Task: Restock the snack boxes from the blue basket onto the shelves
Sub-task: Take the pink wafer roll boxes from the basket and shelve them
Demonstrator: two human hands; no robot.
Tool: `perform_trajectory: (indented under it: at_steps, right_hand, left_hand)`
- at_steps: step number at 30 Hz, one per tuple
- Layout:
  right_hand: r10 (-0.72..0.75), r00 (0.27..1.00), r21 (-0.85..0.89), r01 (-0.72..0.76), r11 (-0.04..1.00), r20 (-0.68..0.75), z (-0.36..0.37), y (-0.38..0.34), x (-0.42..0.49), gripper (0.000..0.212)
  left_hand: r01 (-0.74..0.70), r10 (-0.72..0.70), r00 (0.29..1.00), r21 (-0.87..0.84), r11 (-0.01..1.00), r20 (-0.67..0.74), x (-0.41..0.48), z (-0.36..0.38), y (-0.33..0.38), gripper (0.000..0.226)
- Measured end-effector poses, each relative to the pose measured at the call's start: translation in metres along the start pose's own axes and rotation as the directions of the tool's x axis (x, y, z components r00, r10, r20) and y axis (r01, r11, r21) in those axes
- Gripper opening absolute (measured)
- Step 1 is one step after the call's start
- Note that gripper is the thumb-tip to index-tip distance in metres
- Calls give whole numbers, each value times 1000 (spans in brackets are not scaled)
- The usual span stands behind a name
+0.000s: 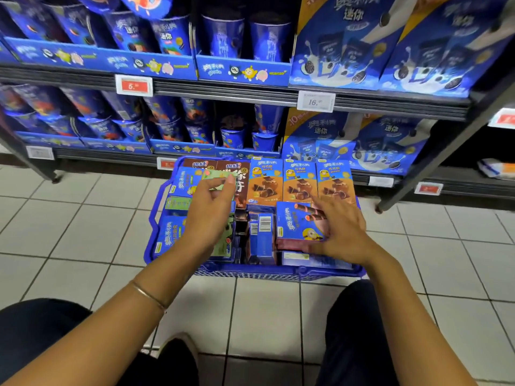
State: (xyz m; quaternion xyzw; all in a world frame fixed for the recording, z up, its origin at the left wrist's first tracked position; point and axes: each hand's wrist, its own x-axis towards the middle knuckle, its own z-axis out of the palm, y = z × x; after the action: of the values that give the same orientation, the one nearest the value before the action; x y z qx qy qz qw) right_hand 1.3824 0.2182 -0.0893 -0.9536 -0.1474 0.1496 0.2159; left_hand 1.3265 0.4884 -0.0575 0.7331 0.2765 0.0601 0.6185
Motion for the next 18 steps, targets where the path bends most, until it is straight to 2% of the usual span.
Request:
perform_trajectory:
  at_steps: [3,6,11,14,18]
  right_hand:
    - [4,1000,-14,-4,1000,-27,2,0,1,99]
    - [33,997,45,-30,999,-66,-2,-2,1,101]
    - [74,971,346,10,938,-228,-21,-23,-5,93]
    - [97,959,429,27,903,-266,-32,-49,-3,103]
    - [61,949,443,88,892,-311,-25,-91,-2,86]
  left_hand:
    - [16,-16,999,-15,1000,32,-3,7,-5,44]
    - [24,-22,997,-15,1000,80,-6,14,-3,41]
    - [44,-35,990,-65,997,136,-16,20,3,49]
    - [13,28,971,-173,985,236,-26,24,5,61]
    - [52,98,898,-324,945,430,-35,28,12,43]
